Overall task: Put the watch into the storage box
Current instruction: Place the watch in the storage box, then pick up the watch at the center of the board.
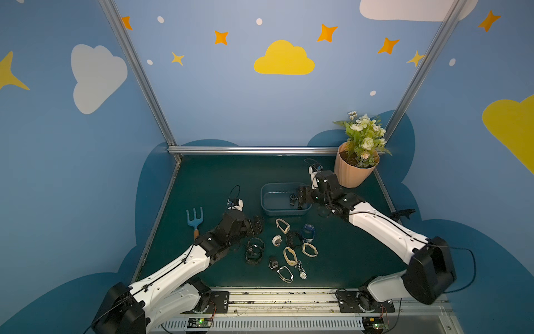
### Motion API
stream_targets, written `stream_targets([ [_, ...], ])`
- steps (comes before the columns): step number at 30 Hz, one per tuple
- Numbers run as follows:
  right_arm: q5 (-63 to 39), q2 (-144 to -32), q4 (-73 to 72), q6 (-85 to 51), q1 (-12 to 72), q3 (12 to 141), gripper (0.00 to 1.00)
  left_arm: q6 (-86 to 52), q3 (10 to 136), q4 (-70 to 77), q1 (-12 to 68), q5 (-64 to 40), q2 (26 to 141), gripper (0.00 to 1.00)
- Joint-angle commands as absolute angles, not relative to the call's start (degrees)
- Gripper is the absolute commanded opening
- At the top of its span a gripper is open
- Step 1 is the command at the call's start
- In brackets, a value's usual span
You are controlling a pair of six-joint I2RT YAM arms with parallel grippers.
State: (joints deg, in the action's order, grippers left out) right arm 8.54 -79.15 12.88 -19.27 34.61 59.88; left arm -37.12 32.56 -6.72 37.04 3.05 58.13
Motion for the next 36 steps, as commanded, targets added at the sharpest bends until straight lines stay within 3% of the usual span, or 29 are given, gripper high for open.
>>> stream_targets([
  [1, 5.25, -73.91, 11.57, -22.45, 35.02, 52.25, 0.87, -36.52, 34.77, -8.35, 36.86, 2.4, 59.65, 1.0],
  [6, 6.11, -66.74, 12.45, -25.39, 35.16, 46.07, 0.88, -36.06, 38.23, -19.07, 36.98, 1.86, 58.07, 0.99],
  [12, 4.39, -66.54, 10.28, -25.52, 36.58, 45.47, 0.88, -38.74, 34.51, -28.4, 37.35, 2.02, 48.62, 0.93],
  [19, 3.09, -71.76, 8.26, -25.22, 38.22, 48.11, 0.88, -45.29, 29.21, -36.82, 40.33, 2.07, 37.58, 0.73],
  [22, 2.53, -73.93, 8.46, -25.22, 38.58, 49.88, 0.87, -46.98, 28.54, -38.92, 42.61, 3.3, 35.57, 0.69],
  [30, 2.35, -76.33, 8.29, -25.53, 39.72, 51.48, 0.88, -45.78, 29.17, -39.86, 49.34, 9.28, 41.32, 0.59],
  [33, 2.52, -76.41, 8.44, -25.75, 40.15, 51.68, 0.88, -45.38, 29.62, -37.74, 51.09, 9.46, 44.9, 0.46],
  [36, 2.99, -76.62, 8.26, -25.49, 40.34, 51.68, 0.88, -45.19, 29.27, -36.11, 52.19, 10.73, 47.28, 0.42],
])
